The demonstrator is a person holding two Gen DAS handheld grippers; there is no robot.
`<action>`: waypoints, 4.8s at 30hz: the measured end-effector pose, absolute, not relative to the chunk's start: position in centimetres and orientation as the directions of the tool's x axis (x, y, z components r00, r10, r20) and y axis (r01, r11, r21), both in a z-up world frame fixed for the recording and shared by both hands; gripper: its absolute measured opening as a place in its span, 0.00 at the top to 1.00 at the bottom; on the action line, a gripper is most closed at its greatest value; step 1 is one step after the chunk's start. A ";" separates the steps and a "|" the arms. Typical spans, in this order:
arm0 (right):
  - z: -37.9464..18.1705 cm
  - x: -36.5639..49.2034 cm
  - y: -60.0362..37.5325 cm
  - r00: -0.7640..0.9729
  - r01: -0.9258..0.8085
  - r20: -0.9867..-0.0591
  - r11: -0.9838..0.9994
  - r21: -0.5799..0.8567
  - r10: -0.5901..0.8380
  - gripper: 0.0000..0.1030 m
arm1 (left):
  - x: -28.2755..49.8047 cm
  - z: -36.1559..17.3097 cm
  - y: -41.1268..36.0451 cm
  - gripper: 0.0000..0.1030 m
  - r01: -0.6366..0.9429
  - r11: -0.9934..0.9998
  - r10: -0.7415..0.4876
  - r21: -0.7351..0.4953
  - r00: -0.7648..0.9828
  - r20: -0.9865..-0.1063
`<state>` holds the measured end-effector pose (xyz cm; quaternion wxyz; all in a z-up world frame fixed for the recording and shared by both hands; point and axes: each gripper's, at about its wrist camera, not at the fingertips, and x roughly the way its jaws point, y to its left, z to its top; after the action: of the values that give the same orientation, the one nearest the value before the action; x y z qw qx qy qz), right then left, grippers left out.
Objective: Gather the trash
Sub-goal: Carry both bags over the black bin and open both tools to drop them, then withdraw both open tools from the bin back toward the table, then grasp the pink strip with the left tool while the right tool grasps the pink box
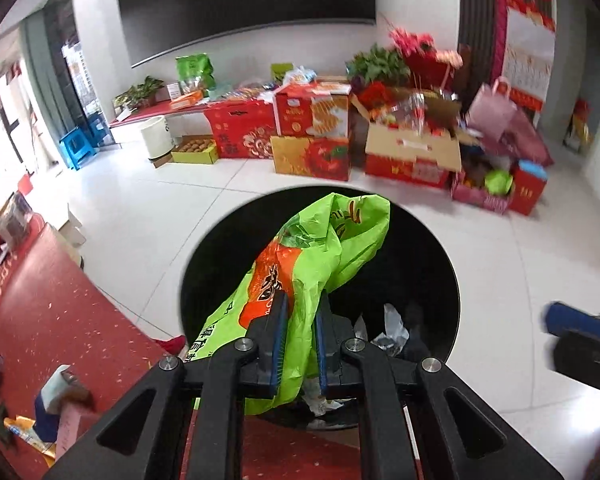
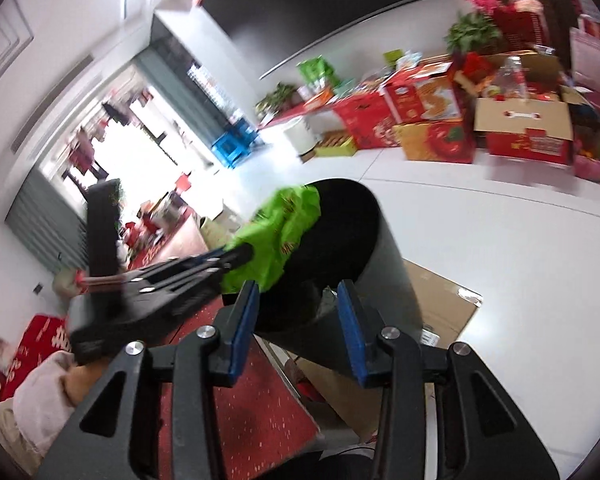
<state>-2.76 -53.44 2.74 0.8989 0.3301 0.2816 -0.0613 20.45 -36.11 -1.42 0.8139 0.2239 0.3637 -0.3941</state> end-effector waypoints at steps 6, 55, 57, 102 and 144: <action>3.6 -5.5 -52.6 0.849 0.375 -0.528 0.731 0.570 -0.023 0.59 | 19.4 -1.9 -37.6 0.00 0.810 0.581 -0.472 0.079 0.415 -0.778; 12.6 -13.0 -43.8 0.855 0.516 -0.313 0.739 0.433 -0.414 0.00 | 13.4 8.7 -32.4 0.00 0.846 0.532 -0.693 0.040 0.463 -0.553; 12.7 -12.9 -43.5 0.857 0.513 -0.313 0.743 0.430 -0.410 0.00 | 13.8 8.9 -31.4 0.00 0.850 0.527 -0.696 0.022 0.446 -0.562; 7.1 -2.0 -35.1 0.859 0.244 -0.511 0.891 0.382 -0.016 0.00 | 22.1 4.7 -3.2 0.00 0.616 0.787 -0.508 -0.032 0.617 -0.601; -2.2 19.8 -25.4 0.426 0.100 -0.892 0.971 0.216 0.155 0.30 | 25.7 -6.5 -0.7 0.00 0.798 0.601 -0.412 0.049 0.363 -0.836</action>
<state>19.83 -25.38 -2.16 0.8359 0.1187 0.5357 0.0164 25.72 -0.73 -6.54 0.7922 0.2316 0.4159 -0.3817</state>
